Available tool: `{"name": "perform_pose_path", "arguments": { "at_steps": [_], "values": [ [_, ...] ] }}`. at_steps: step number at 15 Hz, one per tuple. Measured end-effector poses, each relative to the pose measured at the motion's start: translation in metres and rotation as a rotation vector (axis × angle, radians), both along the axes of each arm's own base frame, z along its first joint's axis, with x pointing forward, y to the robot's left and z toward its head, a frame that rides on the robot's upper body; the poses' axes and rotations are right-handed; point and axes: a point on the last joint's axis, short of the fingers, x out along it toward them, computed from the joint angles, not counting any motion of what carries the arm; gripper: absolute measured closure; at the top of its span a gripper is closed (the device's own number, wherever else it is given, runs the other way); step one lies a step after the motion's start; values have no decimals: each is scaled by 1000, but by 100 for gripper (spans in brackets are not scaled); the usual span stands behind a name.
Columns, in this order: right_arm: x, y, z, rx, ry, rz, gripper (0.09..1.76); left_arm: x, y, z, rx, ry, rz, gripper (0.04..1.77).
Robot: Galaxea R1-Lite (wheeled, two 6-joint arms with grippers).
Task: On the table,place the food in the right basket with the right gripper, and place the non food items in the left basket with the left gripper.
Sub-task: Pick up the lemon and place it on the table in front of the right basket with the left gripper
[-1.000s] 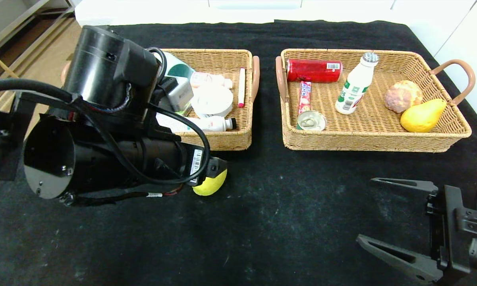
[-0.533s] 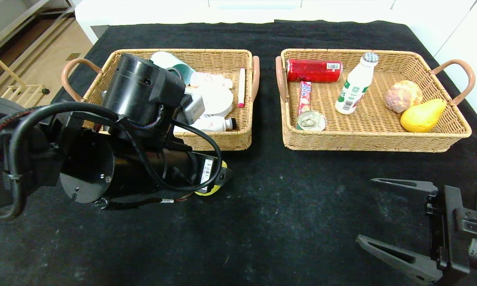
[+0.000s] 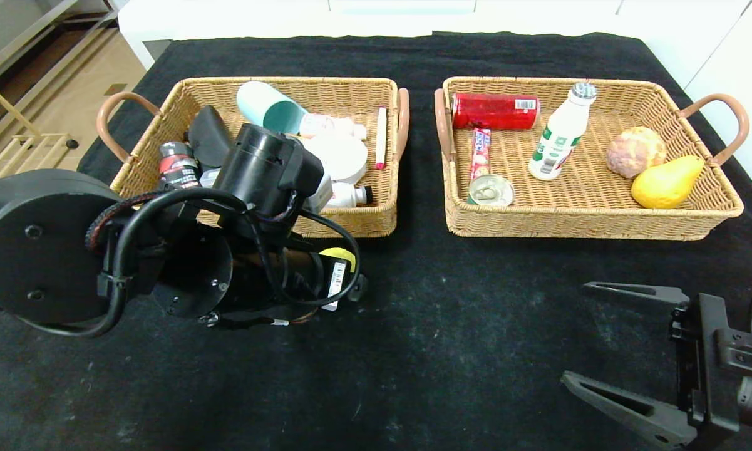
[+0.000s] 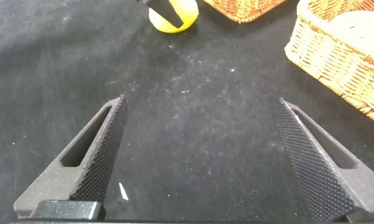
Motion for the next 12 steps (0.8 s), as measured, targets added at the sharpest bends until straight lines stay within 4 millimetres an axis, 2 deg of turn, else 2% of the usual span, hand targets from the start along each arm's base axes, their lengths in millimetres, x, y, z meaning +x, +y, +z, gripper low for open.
{"name": "perform_pose_path", "arguments": {
  "at_steps": [12],
  "values": [
    [0,0,-1,-1,2,2,14,15,-1,-8,-32,-28,10,9]
  ]
}}
